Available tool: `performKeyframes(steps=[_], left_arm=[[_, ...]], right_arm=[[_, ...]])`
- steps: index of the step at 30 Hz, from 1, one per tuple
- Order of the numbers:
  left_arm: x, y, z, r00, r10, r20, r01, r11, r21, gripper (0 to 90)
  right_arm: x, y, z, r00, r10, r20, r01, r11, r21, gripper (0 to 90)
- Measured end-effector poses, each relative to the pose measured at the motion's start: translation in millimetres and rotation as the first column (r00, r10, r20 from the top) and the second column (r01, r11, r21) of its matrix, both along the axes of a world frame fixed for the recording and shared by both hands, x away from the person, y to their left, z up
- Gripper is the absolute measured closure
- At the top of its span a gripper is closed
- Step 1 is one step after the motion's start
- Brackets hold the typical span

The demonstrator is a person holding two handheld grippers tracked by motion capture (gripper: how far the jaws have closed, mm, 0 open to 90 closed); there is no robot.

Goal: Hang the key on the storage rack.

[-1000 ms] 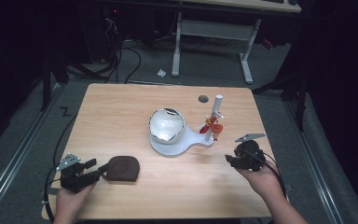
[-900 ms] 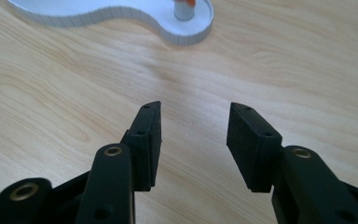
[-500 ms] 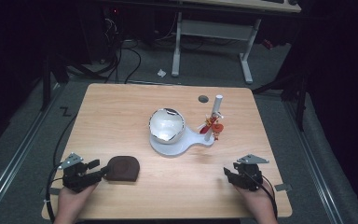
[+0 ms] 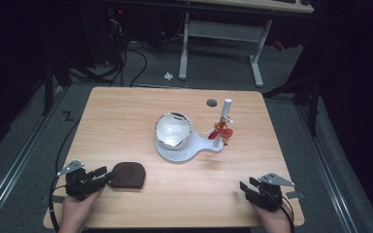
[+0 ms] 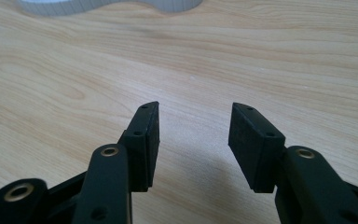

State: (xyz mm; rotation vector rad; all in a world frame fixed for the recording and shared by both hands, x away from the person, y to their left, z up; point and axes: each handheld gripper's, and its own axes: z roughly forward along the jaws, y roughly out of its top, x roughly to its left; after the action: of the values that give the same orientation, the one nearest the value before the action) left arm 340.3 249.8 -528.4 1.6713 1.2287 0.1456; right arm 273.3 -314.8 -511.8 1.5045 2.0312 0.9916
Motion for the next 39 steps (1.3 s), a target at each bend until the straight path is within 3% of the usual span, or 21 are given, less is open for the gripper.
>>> performKeyframes(steps=[3, 8, 12, 15, 17, 29, 32, 34, 39], left_arm=[[10.0, -3.6, -2.1, 0.9997, -0.005, -0.022, 0.006, 0.9997, 0.023, 46.9], [14.3, -5.8, -6.9, 0.9983, -0.016, -0.055, 0.016, 0.9998, 0.01, 51.7], [14.0, -7.9, -7.7, 0.9985, -0.019, -0.05, 0.02, 0.9997, 0.014, 53.7], [12.9, -8.2, -9.5, 0.9985, -0.019, -0.051, 0.019, 0.9998, 0.001, 54.7], [15.1, -5.5, -12.5, 0.995, -0.018, -0.099, 0.013, 0.9987, -0.05, 56.3], [12.1, -6.3, -12.7, 0.9965, -0.01, -0.083, 0.007, 0.9993, -0.037, 66.1], [11.5, -3.7, -12.1, 0.9968, 0.004, -0.08, -0.007, 0.9988, -0.047, 74.3], [11.3, -3.8, -11.8, 0.997, 0.003, -0.077, -0.007, 0.9987, -0.05, 74.6], [7.7, -3.7, -7.8, 0.9989, -0.005, -0.046, 0.002, 0.9986, -0.053, 78.1]], right_arm=[[1.0, 6.7, -1.7, 0.9997, 0.022, -0.006, -0.022, 0.999, -0.042, 53.5], [3.1, 10.2, -4.5, 0.9996, 0.023, -0.017, -0.023, 0.999, -0.037, 53.4], [2.1, 11.7, -4.3, 0.9994, 0.034, -0.01, -0.035, 0.998, -0.057, 53.3], [1.5, 9.2, -4.7, 0.9995, 0.03, -0.011, -0.03, 0.999, -0.045, 53.3], [1.9, 8.1, -5.3, 0.9995, 0.025, -0.02, -0.025, 0.999, -0.039, 53.2], [2.1, 7.8, -4.7, 0.9996, 0.023, -0.015, -0.023, 0.999, -0.034, 53.1], [2.9, 6.0, -5.7, 0.9997, 0.021, -0.015, -0.021, 0.999, -0.031, 53.1], [3.0, 5.8, -5.8, 0.9997, 0.015, -0.019, -0.016, 1.0, -0.026, 53.1], [3.9, 5.6, -5.7, 0.9997, 0.015, -0.019, -0.015, 1.0, -0.024, 53.2]])
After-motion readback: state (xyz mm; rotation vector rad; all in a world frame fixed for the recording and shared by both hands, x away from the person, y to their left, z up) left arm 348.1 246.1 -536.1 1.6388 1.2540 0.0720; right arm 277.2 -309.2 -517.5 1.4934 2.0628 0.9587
